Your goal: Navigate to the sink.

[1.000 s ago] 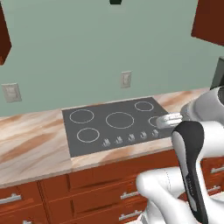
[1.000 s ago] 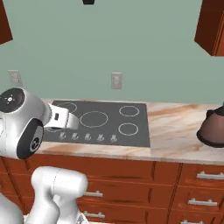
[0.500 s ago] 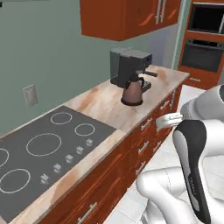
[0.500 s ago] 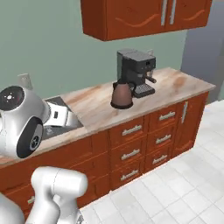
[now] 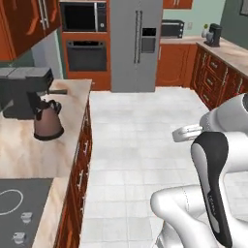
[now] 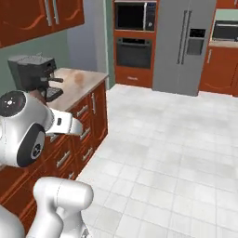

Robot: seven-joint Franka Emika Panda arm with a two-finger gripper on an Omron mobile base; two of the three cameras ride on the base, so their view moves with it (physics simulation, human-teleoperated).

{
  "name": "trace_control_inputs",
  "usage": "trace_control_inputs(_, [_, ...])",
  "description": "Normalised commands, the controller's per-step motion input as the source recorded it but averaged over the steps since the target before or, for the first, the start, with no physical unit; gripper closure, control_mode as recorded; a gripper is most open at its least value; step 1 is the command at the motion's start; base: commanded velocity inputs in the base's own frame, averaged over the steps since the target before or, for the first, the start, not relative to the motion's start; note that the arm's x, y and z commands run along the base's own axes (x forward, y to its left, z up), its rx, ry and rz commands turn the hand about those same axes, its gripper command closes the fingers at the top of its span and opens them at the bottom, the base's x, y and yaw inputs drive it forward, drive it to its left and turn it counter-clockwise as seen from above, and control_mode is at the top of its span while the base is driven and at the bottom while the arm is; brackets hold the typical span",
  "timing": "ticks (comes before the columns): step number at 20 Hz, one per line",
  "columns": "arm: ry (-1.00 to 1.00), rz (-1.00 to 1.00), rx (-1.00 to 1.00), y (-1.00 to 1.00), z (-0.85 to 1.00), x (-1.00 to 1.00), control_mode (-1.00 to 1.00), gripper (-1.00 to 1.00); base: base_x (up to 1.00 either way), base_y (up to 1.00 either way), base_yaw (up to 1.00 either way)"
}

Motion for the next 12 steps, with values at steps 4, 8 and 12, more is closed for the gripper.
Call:
trace_control_inputs(4, [0.00,0.00,0.00,0.00,0.00,0.00,1.00,-1.00,0.00,0.04,-1.00])
trace_control_inputs(8, [0.00,0.00,0.00,0.00,0.00,0.00,1.00,-1.00,0.00,0.18,-0.98])
trace_control_inputs(12, [0.00,0.00,0.00,0.00,0.00,0.00,1.00,-1.00,0.05,0.28,-0.94])
